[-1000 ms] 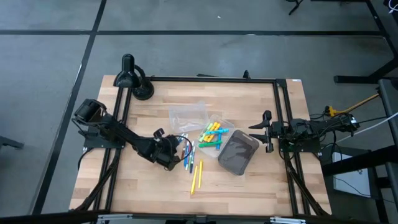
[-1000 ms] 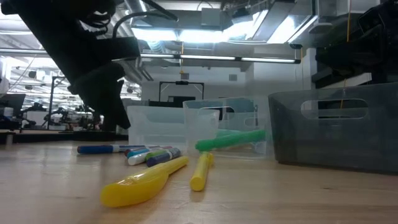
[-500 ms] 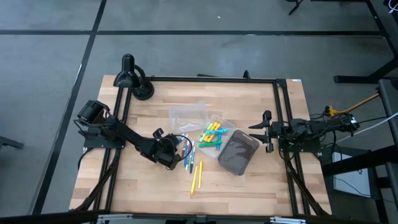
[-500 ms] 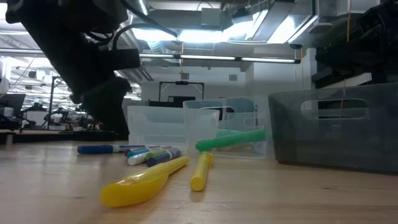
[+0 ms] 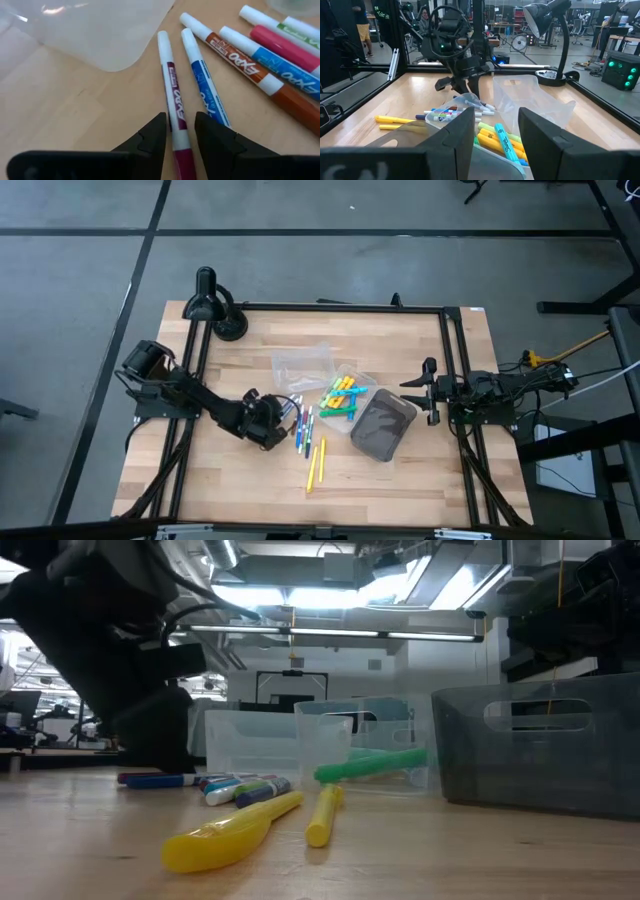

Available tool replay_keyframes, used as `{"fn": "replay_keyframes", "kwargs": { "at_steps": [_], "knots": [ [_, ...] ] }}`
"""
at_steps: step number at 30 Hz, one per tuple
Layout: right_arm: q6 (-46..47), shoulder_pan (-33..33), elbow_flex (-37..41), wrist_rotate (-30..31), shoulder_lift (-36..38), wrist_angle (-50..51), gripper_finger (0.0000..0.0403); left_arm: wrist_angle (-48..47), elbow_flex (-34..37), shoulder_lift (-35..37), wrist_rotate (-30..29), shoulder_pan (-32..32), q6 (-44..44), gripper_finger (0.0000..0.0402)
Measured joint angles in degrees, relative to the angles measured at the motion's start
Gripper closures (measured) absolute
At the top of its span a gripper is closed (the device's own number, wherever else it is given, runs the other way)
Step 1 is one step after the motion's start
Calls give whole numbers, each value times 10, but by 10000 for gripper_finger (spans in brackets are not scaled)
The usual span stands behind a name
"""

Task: Pick & Place Markers
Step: Put the right red marker pen into the left transparent bin

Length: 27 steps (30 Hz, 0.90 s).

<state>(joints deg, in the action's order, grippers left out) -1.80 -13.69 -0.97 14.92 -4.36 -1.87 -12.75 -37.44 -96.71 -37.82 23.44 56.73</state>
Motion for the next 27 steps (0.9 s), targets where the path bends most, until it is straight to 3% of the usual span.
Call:
{"fn": "replay_keyframes", "kwargs": {
  "at_steps": [10,18,27],
  "knots": [
    [0,0,0,0,0,0,251,13,15,-1,-1,6,12,307],
    [0,0,0,0,0,0,251,14,15,-2,3,9,10,373],
    [0,0,0,0,0,0,251,14,16,-5,-18,24,10,373]
  ]
}}
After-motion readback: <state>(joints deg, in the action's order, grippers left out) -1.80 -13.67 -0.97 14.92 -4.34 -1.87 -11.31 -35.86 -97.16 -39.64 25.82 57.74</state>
